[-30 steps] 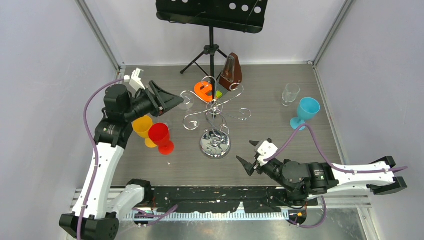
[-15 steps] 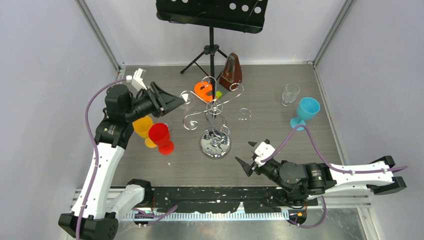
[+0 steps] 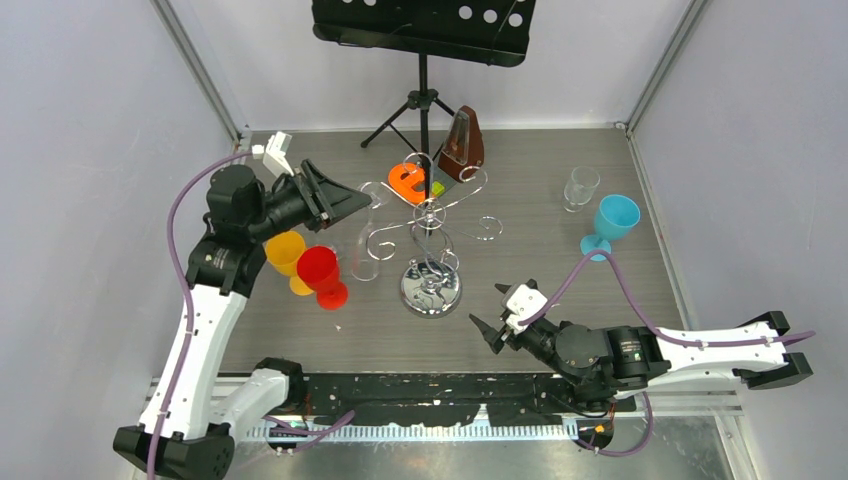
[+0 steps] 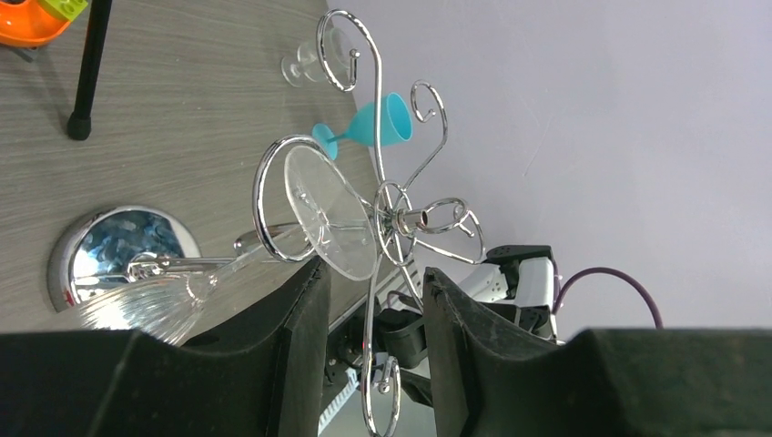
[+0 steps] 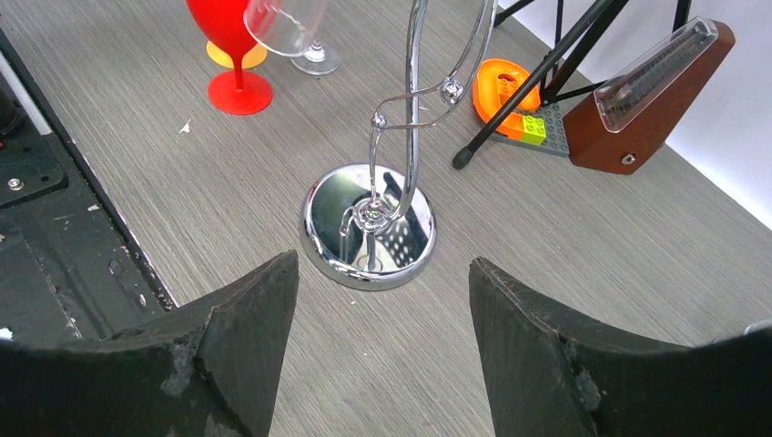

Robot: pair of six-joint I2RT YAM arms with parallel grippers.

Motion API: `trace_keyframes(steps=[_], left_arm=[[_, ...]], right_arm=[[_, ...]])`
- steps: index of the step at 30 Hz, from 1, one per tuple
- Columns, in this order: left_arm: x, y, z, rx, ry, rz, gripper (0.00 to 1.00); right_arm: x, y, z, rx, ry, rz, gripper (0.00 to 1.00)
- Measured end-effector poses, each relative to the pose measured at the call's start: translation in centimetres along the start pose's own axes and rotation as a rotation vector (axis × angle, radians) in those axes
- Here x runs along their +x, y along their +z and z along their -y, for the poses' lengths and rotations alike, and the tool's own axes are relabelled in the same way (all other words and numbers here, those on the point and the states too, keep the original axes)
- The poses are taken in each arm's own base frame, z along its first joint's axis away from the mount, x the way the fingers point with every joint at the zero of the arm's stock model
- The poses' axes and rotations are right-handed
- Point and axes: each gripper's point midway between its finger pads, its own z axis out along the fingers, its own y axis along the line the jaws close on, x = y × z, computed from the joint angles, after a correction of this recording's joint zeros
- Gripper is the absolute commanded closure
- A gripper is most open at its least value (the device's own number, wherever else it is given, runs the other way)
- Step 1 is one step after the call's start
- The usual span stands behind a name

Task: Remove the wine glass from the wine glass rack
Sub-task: Pick up the wine glass from the wine rack.

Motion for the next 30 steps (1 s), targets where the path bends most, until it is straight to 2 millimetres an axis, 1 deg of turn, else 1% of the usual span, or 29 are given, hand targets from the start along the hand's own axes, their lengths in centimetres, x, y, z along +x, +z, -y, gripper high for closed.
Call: trace_keyframes(steps=[5,10,20,25,30], left_arm=[[0.2,0.6,-0.5,-0.014,-0.012,-0.02,0.6],[0.0,1.1,-0.9,-0.029,-0.017,-0.022,0.6],[0.1,1.5,-1.2,-0.039,-0.004,-0.027,0.61],[0.3,1.8,-1.2,-0.041,-0.001,-0.035,0.67],[0.4,2.2,-1.4,-0.047,0.0,-0.045,0.7]], right_arm=[[0.0,0.0,0.0,0.0,0.001,0.0,0.25],[0.1,0.1,-0.1,0.0,-0.001,-0.002,0.25],[0.3,0.1,-0.2,0.0,0.007,-0.004,0.25],[0.6,0.1,-0.2,-0.001,0.005,-0.009,0.25],[0.8,0.1,-0.2,-0.001,0.003,-0.011,0.25]])
